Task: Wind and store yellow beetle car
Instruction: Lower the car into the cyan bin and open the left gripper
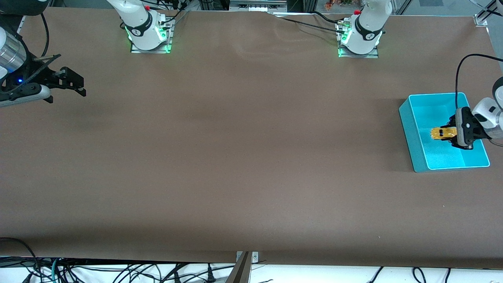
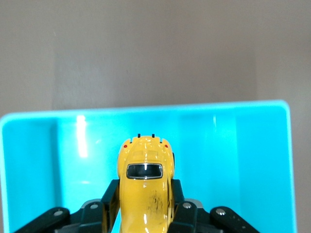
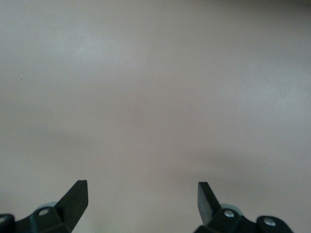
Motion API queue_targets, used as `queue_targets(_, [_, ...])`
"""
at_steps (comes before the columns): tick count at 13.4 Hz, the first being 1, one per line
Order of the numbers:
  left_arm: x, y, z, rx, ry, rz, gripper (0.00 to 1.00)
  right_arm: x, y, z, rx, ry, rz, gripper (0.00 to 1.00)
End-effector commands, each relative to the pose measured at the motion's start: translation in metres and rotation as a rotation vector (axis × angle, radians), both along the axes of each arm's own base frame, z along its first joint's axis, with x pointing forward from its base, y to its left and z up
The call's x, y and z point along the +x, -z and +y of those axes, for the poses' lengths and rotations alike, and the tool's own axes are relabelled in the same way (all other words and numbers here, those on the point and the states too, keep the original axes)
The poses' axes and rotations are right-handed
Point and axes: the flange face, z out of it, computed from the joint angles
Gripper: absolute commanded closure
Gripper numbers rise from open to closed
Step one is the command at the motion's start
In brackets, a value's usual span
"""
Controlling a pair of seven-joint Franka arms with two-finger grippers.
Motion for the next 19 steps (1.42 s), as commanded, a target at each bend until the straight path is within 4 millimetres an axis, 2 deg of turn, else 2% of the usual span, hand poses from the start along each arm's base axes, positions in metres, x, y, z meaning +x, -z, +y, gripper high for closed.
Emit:
queue_targets(1, [-0.007,0.030,0.020,0.029,0.076,-0.024,0.96,0.002,-0.006,0.002,0.004,0.004,-0.003,0.00])
queue_targets(3, [-0.021,0.055,0.031,0.035,0.057,-0.027,0.96,0.002,-0.006,0.002,0.004,0.004,-0.003,0.00])
queue_targets(6, [-0.038,0.094,0.037,0.036,0.038,-0.034,0.95,0.002,-0.006,0.003,0.004,0.002,-0.003,0.00])
queue_targets(10, [-0.048,0.124,0.036,0.034,0.028,-0.043,0.92,0.002,-0.006,0.003,0.004,0.002,-0.003,0.00])
queue_targets(11, [-0.047,0.125,0.035,0.034,0.029,-0.044,0.83,0.002,-0.006,0.003,0.004,0.002,-0.001,0.00])
queue_targets(12, [-0.047,0.125,0.035,0.035,0.032,-0.046,0.63,0.002,-0.006,0.003,0.004,0.002,-0.003,0.00])
queue_targets(14, [-0.044,0.117,0.035,0.035,0.048,-0.051,0.07,0.003,-0.004,0.003,0.004,0.002,0.002,0.00])
queue_targets(15, [-0.039,0.108,0.033,0.042,0.047,-0.059,0.00,0.003,-0.004,0.003,0.004,0.002,0.002,0.00])
queue_targets(17, [-0.035,0.089,0.029,0.039,0.003,-0.045,0.00,0.003,-0.004,0.003,0.004,0.002,0.002,0.00])
queue_targets(19, [-0.022,0.061,0.013,0.050,-0.026,-0.032,0.00,0.003,-0.004,0.003,0.004,0.002,0.002,0.00])
